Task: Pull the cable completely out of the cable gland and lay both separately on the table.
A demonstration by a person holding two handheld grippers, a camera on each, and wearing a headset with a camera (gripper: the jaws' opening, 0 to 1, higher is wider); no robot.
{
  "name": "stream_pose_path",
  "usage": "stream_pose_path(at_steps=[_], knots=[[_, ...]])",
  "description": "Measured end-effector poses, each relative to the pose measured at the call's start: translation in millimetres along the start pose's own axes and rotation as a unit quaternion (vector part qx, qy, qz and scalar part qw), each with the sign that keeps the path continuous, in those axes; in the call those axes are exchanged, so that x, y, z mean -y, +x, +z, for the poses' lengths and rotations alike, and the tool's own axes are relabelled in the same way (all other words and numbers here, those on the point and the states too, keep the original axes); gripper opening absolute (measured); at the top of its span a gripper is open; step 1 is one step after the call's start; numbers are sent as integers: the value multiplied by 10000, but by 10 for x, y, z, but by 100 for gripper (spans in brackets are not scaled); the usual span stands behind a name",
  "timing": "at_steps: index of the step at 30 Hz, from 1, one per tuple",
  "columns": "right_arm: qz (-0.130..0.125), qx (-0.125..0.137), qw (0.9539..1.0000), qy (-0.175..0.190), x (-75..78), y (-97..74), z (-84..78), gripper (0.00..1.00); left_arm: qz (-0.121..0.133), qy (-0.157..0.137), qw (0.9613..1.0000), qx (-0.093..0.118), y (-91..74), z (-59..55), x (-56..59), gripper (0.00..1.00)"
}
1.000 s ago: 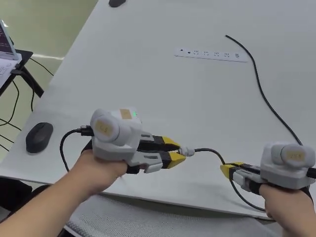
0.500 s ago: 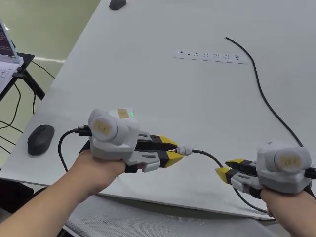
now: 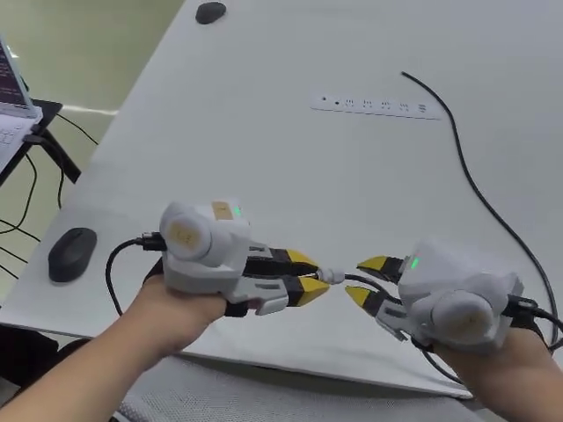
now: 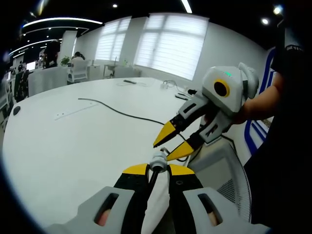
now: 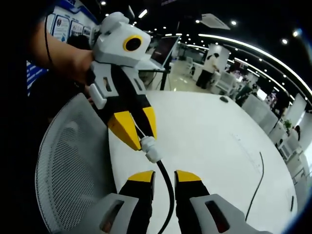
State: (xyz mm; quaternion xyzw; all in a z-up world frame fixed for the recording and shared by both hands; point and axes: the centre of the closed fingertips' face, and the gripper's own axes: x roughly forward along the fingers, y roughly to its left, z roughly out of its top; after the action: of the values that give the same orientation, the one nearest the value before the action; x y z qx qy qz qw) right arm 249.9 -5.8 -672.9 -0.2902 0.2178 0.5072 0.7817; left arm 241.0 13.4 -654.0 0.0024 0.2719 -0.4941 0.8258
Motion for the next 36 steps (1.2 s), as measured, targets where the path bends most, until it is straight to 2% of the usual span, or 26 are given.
stream_pose_path(at_steps=[9,14,27,36], knots=[[20,66,9991,-417,-21,30,56,2,5,-19,10000,-5,-16,-4,-12,14],[70,97,9988,-483,-42,36,50,1,-3,15,10000,-37,-21,-14,-11,14],[48,163,9999,8,-46,44,25,0,-25,55,10000,-22,-26,-21,-1,14],[22,215,9986,477,-6,48,-8,0,-13,51,10000,22,-25,-10,-15,14]])
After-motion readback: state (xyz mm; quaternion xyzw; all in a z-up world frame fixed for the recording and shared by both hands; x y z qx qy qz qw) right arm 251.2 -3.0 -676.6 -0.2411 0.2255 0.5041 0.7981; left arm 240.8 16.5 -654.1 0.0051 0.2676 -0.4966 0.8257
